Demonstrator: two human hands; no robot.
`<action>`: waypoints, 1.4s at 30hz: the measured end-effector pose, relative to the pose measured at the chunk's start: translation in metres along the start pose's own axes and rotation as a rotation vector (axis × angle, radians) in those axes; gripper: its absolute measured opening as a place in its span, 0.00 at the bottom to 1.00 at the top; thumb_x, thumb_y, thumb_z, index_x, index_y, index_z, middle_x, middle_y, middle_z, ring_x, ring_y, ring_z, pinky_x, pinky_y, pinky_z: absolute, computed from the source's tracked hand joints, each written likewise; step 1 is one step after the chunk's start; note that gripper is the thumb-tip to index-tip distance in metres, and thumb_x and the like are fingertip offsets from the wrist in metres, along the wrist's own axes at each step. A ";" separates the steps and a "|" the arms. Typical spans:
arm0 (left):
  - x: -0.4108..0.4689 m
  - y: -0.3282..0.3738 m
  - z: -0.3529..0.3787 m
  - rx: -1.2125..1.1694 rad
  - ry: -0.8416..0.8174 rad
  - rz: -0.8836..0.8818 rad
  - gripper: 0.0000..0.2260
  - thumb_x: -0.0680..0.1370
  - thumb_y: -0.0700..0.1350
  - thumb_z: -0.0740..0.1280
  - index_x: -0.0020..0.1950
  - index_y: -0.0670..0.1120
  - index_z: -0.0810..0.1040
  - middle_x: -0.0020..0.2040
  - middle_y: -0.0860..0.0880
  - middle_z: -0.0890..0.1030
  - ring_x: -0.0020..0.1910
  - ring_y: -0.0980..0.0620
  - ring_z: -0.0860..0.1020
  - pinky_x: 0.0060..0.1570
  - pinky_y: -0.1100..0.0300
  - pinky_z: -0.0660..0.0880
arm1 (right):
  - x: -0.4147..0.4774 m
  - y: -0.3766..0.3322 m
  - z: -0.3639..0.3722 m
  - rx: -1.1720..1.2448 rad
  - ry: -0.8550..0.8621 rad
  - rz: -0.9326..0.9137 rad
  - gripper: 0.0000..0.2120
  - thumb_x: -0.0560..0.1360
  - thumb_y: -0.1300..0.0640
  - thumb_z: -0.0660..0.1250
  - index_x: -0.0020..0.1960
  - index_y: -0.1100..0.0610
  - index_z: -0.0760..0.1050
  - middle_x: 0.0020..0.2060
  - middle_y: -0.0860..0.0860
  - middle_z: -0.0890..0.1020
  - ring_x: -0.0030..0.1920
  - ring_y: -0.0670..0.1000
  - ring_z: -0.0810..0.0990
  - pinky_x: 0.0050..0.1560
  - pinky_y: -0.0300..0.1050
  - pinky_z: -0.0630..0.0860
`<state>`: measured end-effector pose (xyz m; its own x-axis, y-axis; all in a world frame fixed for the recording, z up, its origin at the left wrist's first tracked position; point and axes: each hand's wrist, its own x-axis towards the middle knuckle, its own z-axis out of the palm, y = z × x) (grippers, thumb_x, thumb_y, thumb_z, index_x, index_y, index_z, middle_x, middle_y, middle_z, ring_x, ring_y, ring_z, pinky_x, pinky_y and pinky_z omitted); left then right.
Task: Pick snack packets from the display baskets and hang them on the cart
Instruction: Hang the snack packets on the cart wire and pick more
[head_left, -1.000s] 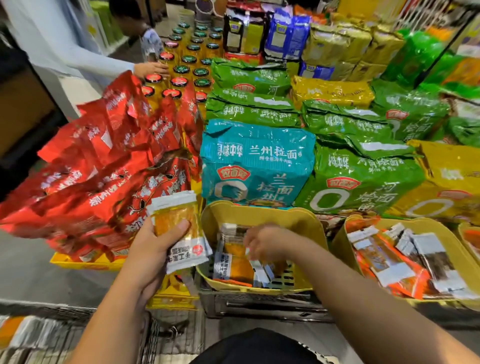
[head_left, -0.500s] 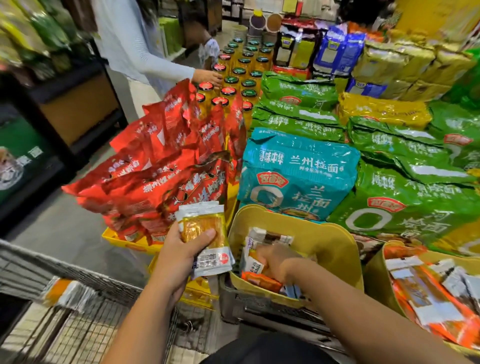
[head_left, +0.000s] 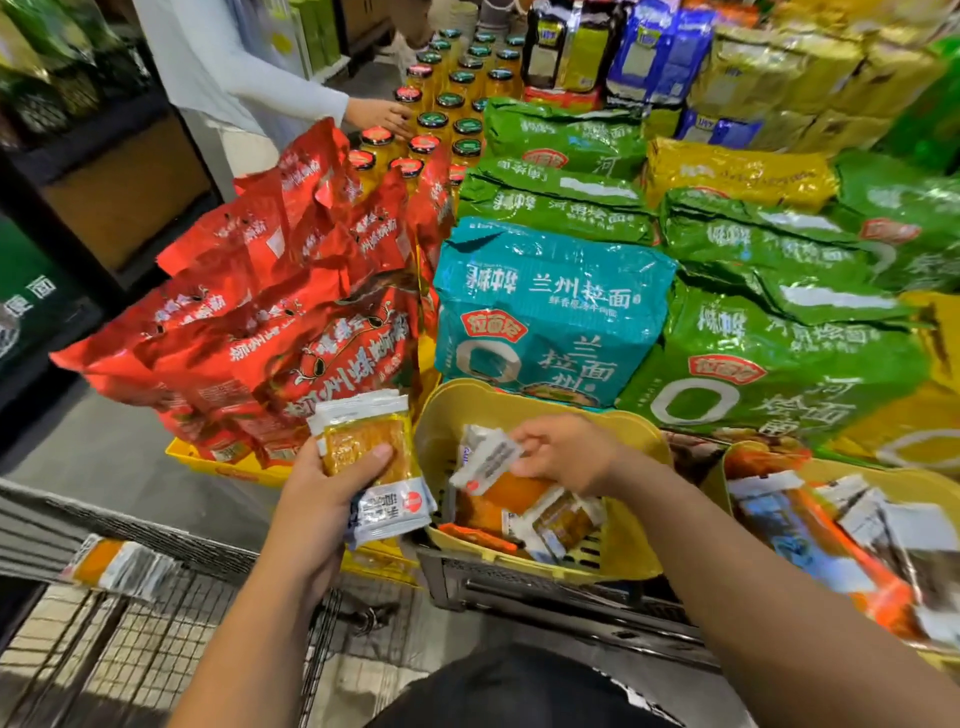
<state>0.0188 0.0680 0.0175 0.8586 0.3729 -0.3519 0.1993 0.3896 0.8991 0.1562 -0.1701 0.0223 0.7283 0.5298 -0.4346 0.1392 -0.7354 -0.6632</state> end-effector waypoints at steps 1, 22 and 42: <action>0.000 -0.001 0.003 0.005 -0.005 -0.003 0.18 0.76 0.38 0.71 0.66 0.45 0.75 0.55 0.42 0.86 0.49 0.41 0.86 0.39 0.52 0.83 | 0.006 0.002 0.008 0.011 -0.056 0.013 0.13 0.77 0.52 0.72 0.61 0.47 0.78 0.55 0.49 0.83 0.54 0.51 0.81 0.54 0.47 0.79; 0.001 0.002 -0.005 -0.027 -0.009 0.038 0.22 0.71 0.41 0.73 0.65 0.45 0.76 0.55 0.42 0.86 0.49 0.43 0.85 0.43 0.51 0.84 | -0.005 0.006 -0.024 -0.894 -0.307 0.231 0.13 0.78 0.50 0.69 0.61 0.52 0.74 0.56 0.53 0.78 0.56 0.55 0.77 0.53 0.47 0.76; 0.014 -0.001 0.020 -0.102 0.094 -0.015 0.31 0.73 0.64 0.69 0.69 0.46 0.73 0.60 0.44 0.84 0.56 0.42 0.84 0.55 0.40 0.81 | -0.017 -0.076 0.021 0.465 0.183 -0.118 0.14 0.82 0.53 0.66 0.66 0.53 0.73 0.55 0.47 0.83 0.54 0.46 0.83 0.57 0.43 0.78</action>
<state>0.0404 0.0564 0.0171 0.8065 0.4419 -0.3927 0.1588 0.4778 0.8640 0.1193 -0.1140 0.0675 0.8368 0.4846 -0.2548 -0.0557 -0.3875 -0.9202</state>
